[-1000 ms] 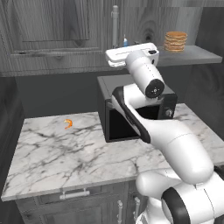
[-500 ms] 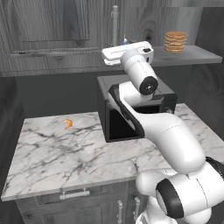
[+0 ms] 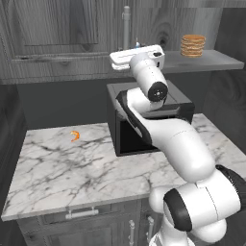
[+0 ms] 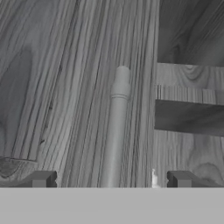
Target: Pick the dish brush and soap dispenser from the cabinet and place them on the counter.
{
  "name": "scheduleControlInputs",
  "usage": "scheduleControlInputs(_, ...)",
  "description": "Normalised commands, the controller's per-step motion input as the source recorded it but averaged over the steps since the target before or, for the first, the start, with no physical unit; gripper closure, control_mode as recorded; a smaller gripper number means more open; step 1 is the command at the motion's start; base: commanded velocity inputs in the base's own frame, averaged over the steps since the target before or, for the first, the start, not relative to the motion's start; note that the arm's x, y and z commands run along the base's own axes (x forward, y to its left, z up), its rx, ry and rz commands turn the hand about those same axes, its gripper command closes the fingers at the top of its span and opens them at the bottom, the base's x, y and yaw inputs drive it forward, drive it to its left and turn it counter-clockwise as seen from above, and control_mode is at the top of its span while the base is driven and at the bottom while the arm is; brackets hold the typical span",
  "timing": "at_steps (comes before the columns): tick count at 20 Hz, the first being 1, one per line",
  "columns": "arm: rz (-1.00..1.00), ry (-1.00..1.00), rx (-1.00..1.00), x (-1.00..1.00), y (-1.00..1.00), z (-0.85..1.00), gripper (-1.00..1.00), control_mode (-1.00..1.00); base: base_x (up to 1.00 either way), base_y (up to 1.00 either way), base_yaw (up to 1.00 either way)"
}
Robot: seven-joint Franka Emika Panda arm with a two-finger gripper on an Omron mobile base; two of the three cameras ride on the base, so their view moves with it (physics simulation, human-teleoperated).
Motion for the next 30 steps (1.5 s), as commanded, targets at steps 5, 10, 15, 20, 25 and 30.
scheduleControlInputs(5,-0.02,0.0,0.0,0.19,0.0,-0.03,-1.0,-1.0,0.0,0.0,0.0)
scheduleControlInputs(10,-0.01,0.0,0.0,0.23,0.0,-0.02,-1.0,-1.0,0.0,0.0,0.0)
scheduleControlInputs(15,0.0,0.0,0.0,0.25,0.0,-0.02,-1.0,-1.0,0.0,0.0,0.0)
scheduleControlInputs(20,0.0,0.0,0.0,0.25,0.01,-0.03,-1.0,-1.0,0.0,0.0,0.0)
scheduleControlInputs(25,0.0,0.0,0.0,0.22,0.05,-0.03,-1.0,-1.0,0.0,0.0,0.0)
scheduleControlInputs(30,0.0,0.0,0.0,0.21,0.07,-0.01,-1.0,-1.0,0.0,0.0,0.0)
